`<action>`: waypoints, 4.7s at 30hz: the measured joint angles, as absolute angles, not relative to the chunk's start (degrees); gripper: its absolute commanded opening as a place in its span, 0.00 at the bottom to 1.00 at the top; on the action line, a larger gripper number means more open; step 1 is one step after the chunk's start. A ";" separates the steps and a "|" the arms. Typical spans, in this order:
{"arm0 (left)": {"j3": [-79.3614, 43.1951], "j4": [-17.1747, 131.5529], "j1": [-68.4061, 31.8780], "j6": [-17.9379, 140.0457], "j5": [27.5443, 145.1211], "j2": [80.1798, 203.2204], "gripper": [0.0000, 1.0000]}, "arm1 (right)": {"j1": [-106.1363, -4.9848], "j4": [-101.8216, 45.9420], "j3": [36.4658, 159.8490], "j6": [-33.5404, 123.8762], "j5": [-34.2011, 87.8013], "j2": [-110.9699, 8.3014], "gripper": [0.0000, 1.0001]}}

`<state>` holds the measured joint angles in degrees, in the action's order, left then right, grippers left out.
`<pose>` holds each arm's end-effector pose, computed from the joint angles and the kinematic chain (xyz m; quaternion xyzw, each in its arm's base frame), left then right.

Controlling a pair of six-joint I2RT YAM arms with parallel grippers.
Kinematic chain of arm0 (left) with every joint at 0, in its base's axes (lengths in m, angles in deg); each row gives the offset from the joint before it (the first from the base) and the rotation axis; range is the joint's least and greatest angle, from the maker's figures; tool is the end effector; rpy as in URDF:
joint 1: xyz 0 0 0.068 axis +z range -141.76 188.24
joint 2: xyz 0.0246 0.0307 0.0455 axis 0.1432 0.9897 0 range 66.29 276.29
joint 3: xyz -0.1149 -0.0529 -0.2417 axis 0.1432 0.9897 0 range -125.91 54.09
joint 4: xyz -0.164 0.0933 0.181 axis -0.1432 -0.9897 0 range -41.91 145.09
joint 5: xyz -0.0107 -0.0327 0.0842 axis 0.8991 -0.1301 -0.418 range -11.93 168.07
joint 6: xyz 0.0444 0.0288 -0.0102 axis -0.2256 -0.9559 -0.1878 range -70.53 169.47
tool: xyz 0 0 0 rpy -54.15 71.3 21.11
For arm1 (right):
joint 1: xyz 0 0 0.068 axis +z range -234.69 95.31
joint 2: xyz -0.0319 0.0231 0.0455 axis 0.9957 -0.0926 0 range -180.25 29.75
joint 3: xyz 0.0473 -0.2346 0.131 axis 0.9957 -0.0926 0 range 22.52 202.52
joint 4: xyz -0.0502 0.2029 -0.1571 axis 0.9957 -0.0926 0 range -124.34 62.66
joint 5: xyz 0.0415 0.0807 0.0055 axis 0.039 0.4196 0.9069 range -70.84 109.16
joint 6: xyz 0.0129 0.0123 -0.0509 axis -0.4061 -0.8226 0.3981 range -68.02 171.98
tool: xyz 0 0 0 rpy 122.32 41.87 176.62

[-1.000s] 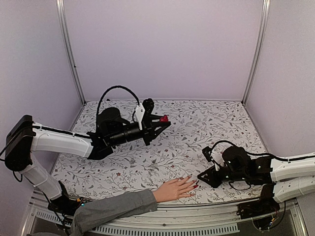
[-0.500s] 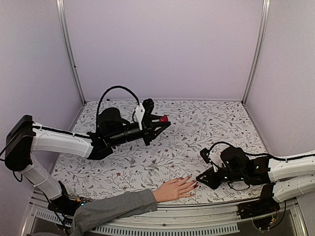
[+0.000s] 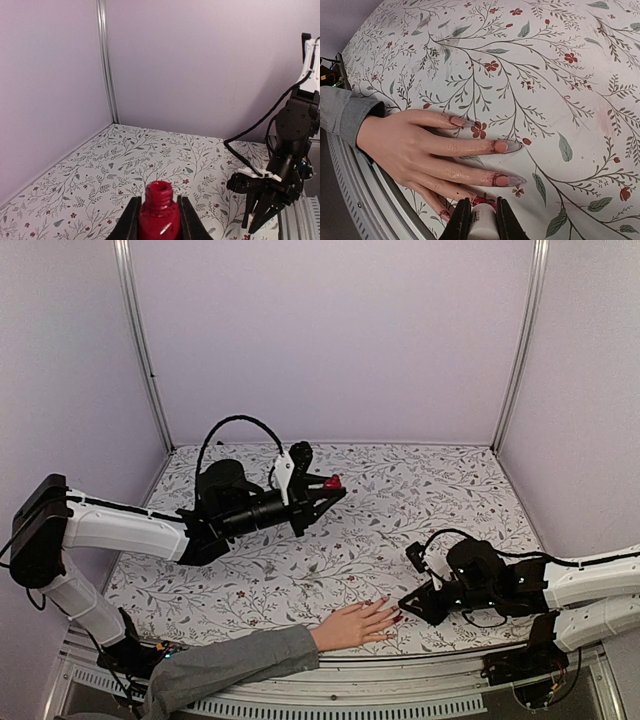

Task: Paint the nails
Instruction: Paint the nail polish on the nail.

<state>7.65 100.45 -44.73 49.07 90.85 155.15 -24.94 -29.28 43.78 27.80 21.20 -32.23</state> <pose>0.2013 -0.2798 0.2622 0.3794 0.5753 -0.3877 0.6121 0.1004 0.1747 0.1579 -0.2865 0.8698 0.2806 0.2876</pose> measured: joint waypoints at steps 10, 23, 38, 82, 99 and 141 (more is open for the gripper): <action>7.67 100.45 -44.73 49.07 90.85 155.15 0.00 | -24.94 -30.42 43.78 27.45 21.09 -31.20 0.00; 7.76 100.45 -44.73 49.09 90.85 155.15 0.00 | -24.94 -31.44 43.78 26.66 19.24 -30.50 0.00; 7.87 100.54 -44.71 49.09 90.82 155.15 0.00 | -24.94 -31.73 43.78 26.09 19.06 -31.53 0.00; 8.02 100.60 -44.71 49.09 90.65 155.15 0.00 | -24.94 -29.02 43.49 27.16 21.81 -31.75 0.00; 8.02 100.60 -44.71 49.07 90.65 155.15 0.00 | -24.94 -31.05 43.49 25.55 19.13 -32.12 0.00; 8.02 100.62 -44.58 49.09 90.65 155.15 0.00 | -24.94 -29.34 43.45 26.44 21.47 -31.51 0.00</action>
